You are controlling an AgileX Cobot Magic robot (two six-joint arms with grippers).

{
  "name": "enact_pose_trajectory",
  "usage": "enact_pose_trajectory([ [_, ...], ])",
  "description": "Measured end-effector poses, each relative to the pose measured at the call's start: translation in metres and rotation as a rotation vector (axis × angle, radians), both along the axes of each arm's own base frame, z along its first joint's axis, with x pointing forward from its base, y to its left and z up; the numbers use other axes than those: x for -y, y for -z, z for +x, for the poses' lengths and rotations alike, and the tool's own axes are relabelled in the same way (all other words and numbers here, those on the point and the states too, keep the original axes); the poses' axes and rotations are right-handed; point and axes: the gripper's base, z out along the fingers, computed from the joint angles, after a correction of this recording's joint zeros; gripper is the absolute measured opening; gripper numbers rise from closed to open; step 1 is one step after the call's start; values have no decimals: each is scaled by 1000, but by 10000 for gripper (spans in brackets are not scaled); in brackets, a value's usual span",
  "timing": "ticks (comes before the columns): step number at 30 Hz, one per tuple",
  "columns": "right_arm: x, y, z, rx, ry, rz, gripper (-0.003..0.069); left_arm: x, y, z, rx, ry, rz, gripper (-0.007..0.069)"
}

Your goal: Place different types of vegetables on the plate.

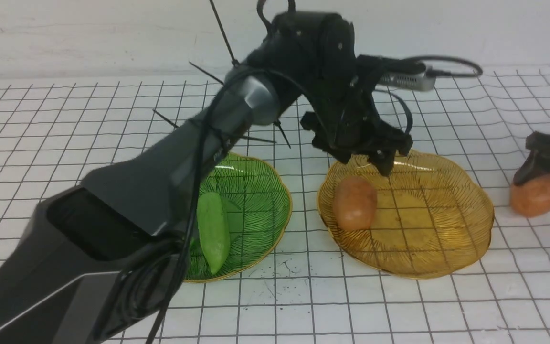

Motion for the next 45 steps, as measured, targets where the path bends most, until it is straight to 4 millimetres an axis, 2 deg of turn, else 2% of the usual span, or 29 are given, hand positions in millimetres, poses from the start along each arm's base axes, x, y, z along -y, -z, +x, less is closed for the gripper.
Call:
enact_pose_trajectory([
  [1, 0, -3, -1, 2, -2, 2, 496, -1, -2, 0, 3, 0, 0, 365],
  [2, -9, -29, -8, 23, -26, 30, 496, -5, -19, -4, 41, 1, -2, 192],
  [3, -9, -32, -9, 23, -29, 31, 496, -6, -24, -5, 51, 4, -1, 175],
  [4, -22, -54, -17, 36, -68, 48, 496, -11, -41, -10, 92, 10, -3, 81],
  [6, -43, -71, -22, 50, -130, 50, 496, -19, -66, -17, 148, 12, -11, 25],
  [7, -56, -75, -23, 56, -168, 47, 496, -25, -85, -23, 187, 10, -23, 7],
  [8, -68, -76, -23, 54, -201, 42, 496, -28, -95, -27, 206, 9, -33, 1],
  [9, -88, -74, -22, 44, -260, 32, 496, -33, -113, -35, 236, 8, -53, -5],
  [10, -93, -73, -22, 39, -276, 29, 496, -35, -118, -37, 245, 8, -58, -6],
  [12, -116, -66, -21, 18, -346, 8, 496, -42, -139, -47, 280, 5, -81, -8],
  [16, -138, -50, -15, -10, -387, -3, 496, -61, -181, -72, 353, -1, -128, -8],
  [18, -141, -42, -12, -24, -368, -3, 496, -69, -191, -83, 365, -4, -127, -8],
  [19, -141, -42, -12, -24, -368, -3, 496, -70, -192, -84, 366, -4, -125, -8],
  [20, -142, -36, -10, -37, -348, -3, 524, -78, -196, -92, 371, -11, -106, -8],
  [24, -141, -34, -10, -44, -347, -15, 614, -98, -194, -110, 348, -39, -25, -8],
  [26, -141, -36, -10, -40, -348, -18, 643, -115, -194, -127, 340, -60, 15, -8],
  [29, -141, -45, -15, -33, -370, -17, 625, -135, -194, -149, 333, -75, 53, -8],
  [31, -142, -58, -21, -17, -394, -20, 571, -148, -197, -165, 338, -91, 57, -8],
  [33, -141, -81, -31, 36, -404, -25, 463, -163, -196, -185, 329, -106, 57, -8],
  [35, -141, -127, -53, 158, -406, -39, 286, -180, -189, -207, 320, -112, 62, -8],
  [37, -140, -159, -74, 244, -407, -50, 153, -189, -179, -220, 320, -119, 55, -8],
  [39, -139, -185, -93, 318, -408, -60, 72, -199, -172, -233, 342, -131, 28, -8],
  [40, -138, -199, -106, 362, -408, -65, 42, -201, -166, -237, 344, -138, 20, -8],
  [41, -137, -220, -127, 431, -409, -76, 18, -205, -161, -242, 353, -145, 6, -8],
  [43, -136, -237, -150, 498, -411, -86, 0, -213, -151, -252, 375, -166, -20, -8],
  [44, -135, -253, -175, 582, -410, -101, -6, -219, -147, -259, 394, -179, -35, -8],
  [45, -133, -260, -192, 631, -408, -111, -10, -221, -142, -261, 395, -189, -41, -8],
])
